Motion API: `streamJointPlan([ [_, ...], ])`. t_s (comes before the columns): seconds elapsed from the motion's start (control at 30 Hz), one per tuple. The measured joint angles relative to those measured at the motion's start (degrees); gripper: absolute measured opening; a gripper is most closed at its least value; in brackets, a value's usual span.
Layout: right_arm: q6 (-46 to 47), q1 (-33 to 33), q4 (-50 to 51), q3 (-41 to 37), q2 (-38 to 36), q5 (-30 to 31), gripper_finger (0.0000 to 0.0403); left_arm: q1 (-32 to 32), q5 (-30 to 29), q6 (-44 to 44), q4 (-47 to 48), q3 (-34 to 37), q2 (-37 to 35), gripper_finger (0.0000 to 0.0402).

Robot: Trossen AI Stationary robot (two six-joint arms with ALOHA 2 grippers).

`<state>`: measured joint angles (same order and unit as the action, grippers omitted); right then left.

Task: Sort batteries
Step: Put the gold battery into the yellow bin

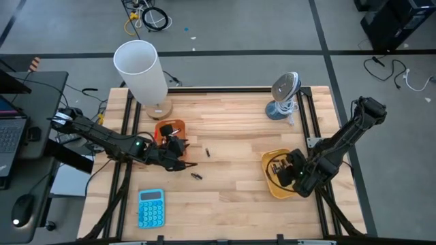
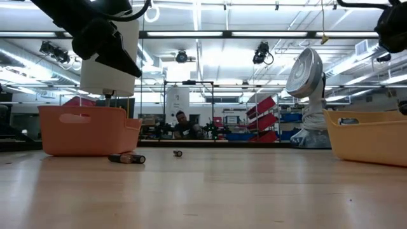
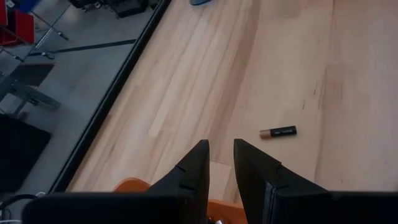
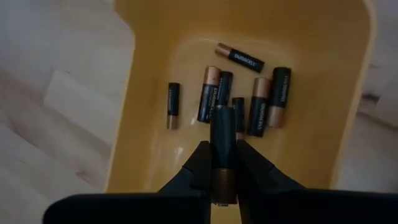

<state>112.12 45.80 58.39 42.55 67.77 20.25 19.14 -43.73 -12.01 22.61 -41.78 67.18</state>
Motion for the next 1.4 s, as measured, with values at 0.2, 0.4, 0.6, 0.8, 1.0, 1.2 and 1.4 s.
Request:
streamJointPlan([
  [0.2, -3.6, -0.2, -3.0, 0.2, 0.0, -9.2, 0.0034, 0.0, -0.3, 0.0, 0.0, 0.0, 0.0, 0.0076],
  [0.4, -2.8, -0.2, -3.3, 0.2, 0.2, -17.7, 0.0034, 0.0, -0.7, 1.1, 0.0, 0.0, 0.0, 0.0076],
  [0.6, -1.5, -0.2, -3.2, 0.2, 0.2, -21.8, 0.0037, 0.0, -0.7, 1.3, 0.0, 0.0, 0.0, 0.0076],
  [0.8, -1.3, -0.2, -3.3, 0.2, 0.2, -21.8, 0.0055, 0.0, -0.7, 1.3, 0.0, 0.0, 0.0, 0.0076],
  [1.0, -1.3, -0.2, -3.3, 0.2, 0.2, -21.8, 0.007, 0.0, -0.7, 1.3, 0.0, 0.0, 0.0, 0.0076],
  [1.2, -1.2, -0.2, -3.3, 0.2, 0.2, -21.8, 0.0067, 0.0, -0.7, 1.3, 0.0, 0.0, 0.0, 0.0076],
  [1.4, -1.2, -0.7, -4.6, 0.3, 0.2, -21.7, 0.0066, 0.0, -0.7, 1.3, 0.0, 0.0, 0.0, 0.0076],
])
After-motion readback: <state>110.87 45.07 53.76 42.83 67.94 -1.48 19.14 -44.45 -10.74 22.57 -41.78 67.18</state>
